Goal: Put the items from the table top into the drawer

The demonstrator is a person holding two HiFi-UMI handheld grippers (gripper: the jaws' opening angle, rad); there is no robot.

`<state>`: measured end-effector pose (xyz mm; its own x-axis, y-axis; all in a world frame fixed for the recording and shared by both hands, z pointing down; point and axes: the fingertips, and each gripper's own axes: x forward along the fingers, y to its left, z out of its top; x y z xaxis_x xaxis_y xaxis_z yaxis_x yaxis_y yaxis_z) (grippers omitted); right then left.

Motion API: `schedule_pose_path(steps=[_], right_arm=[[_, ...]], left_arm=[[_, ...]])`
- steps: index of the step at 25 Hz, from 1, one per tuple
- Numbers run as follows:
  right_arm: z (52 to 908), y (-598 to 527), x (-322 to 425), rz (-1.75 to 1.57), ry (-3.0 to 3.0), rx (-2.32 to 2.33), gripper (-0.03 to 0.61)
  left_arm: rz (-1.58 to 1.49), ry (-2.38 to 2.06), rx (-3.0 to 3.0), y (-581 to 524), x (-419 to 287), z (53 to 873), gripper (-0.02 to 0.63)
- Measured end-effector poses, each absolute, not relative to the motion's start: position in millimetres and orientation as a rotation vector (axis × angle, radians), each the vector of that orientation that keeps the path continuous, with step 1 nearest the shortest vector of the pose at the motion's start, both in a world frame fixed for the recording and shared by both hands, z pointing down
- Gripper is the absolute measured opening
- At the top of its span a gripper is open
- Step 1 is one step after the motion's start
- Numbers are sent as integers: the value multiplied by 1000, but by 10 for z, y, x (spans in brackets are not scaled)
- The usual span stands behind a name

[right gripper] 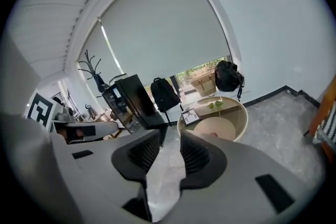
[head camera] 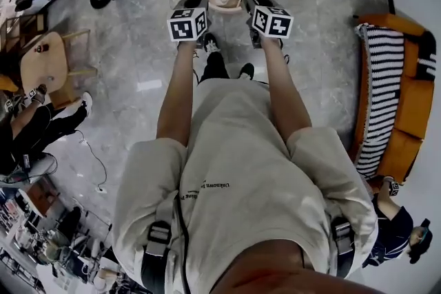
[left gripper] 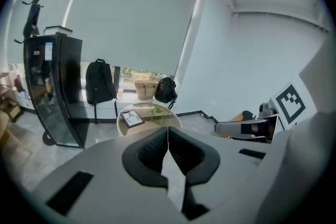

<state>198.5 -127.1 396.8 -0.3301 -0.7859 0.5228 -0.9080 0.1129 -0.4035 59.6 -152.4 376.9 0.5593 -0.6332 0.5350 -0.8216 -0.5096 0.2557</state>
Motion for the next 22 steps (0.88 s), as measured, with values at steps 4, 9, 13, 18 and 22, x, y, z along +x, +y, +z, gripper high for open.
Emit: schedule_pose_path(steps=[4, 9, 13, 18, 22], right_arm=[[4085, -699, 2140, 1081, -2205, 1687, 112], [4358, -184, 2067, 1075, -2234, 1575, 64], [4515, -39, 2142, 1049, -2161, 1580, 38], [4513, 138, 2270, 1006, -2152, 1591, 35], [4459, 130, 2323, 980, -2161, 1599, 35]], left_arm=[[472, -1207, 2227, -933, 869, 3838, 21], [473, -1281, 2156, -327, 867, 4082, 21], [487, -1321, 2186, -312, 832, 4078, 21], [521, -1303, 2202, -190, 935, 4115, 21], [557, -1253, 2221, -151, 1029, 4128, 21]])
